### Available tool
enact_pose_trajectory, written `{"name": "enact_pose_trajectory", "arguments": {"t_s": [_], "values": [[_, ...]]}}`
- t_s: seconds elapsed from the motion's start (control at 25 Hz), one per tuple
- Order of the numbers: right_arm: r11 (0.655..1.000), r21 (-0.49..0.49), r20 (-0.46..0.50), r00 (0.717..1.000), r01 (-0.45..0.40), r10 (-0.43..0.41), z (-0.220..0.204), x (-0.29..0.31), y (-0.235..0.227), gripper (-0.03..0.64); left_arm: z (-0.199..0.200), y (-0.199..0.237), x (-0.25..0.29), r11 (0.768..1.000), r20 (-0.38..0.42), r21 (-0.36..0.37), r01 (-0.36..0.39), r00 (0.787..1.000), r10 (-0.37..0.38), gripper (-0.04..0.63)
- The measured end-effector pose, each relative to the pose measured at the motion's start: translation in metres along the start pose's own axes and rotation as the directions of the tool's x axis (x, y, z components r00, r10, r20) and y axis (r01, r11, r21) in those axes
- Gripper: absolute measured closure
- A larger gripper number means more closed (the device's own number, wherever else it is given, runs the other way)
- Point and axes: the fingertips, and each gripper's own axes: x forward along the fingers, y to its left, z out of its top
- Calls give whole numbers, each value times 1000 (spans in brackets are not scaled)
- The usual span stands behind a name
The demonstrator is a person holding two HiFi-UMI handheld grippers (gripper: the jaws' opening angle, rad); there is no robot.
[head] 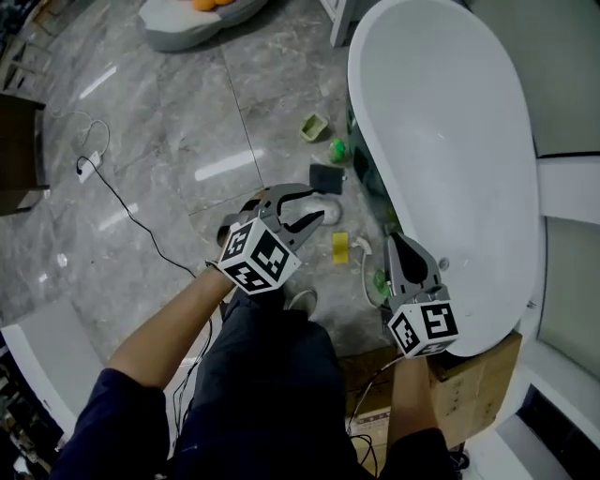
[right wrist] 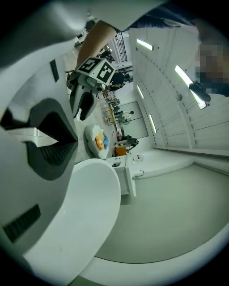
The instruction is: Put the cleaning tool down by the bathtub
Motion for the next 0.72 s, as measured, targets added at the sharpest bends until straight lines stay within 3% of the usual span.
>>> {"name": "enact_pose_trajectory", "arguments": {"t_s": [0.32, 0.72], "values": [[1000, -20, 74, 997, 8, -6, 77, -65, 25, 612, 100, -6, -87, 996, 127, -52, -66, 989, 72, 425], [998, -65, 174, 985, 26, -14, 149, -122, 54, 612, 188, -13, -168, 991, 257, -76, -111, 958, 127, 425]]}}
